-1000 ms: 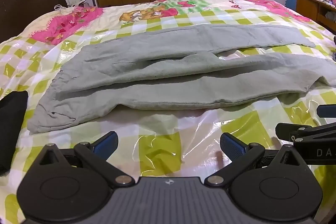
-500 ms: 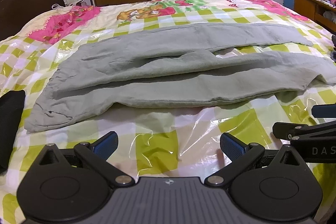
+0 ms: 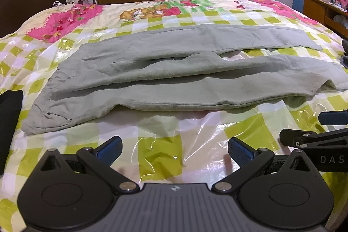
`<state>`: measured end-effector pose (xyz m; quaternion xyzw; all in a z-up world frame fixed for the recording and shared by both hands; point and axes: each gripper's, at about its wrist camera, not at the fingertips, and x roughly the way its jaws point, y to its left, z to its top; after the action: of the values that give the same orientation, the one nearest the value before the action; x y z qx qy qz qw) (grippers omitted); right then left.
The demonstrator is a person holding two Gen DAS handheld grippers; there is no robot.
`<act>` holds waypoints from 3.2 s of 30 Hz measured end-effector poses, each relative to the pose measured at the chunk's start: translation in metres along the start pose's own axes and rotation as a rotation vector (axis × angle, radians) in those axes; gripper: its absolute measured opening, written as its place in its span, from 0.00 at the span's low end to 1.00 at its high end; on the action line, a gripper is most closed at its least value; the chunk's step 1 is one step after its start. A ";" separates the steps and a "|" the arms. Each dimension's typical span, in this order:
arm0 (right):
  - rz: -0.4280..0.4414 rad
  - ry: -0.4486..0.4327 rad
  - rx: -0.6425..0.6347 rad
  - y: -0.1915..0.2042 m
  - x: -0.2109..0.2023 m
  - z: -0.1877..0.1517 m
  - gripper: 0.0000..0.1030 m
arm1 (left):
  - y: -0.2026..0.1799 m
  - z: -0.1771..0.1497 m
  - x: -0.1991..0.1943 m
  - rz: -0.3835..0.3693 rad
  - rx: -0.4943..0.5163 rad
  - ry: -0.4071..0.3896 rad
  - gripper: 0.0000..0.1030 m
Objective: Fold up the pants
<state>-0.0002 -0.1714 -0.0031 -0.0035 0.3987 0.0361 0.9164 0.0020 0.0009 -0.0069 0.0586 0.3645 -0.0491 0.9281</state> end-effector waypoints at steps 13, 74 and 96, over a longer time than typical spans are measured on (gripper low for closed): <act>0.004 0.000 -0.004 0.002 -0.001 -0.001 0.79 | 0.005 -0.001 0.002 -0.025 -0.012 0.004 1.00; 0.433 0.122 -0.572 0.169 0.020 0.048 0.27 | 0.213 -0.006 -0.015 0.096 0.057 -0.018 0.30; -0.085 0.033 0.607 -0.247 -0.001 0.029 0.31 | -0.084 0.065 0.069 -0.377 0.358 0.022 0.42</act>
<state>0.0374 -0.4170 0.0118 0.2531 0.4054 -0.1230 0.8698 0.0851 -0.0951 -0.0126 0.1534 0.3644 -0.2842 0.8735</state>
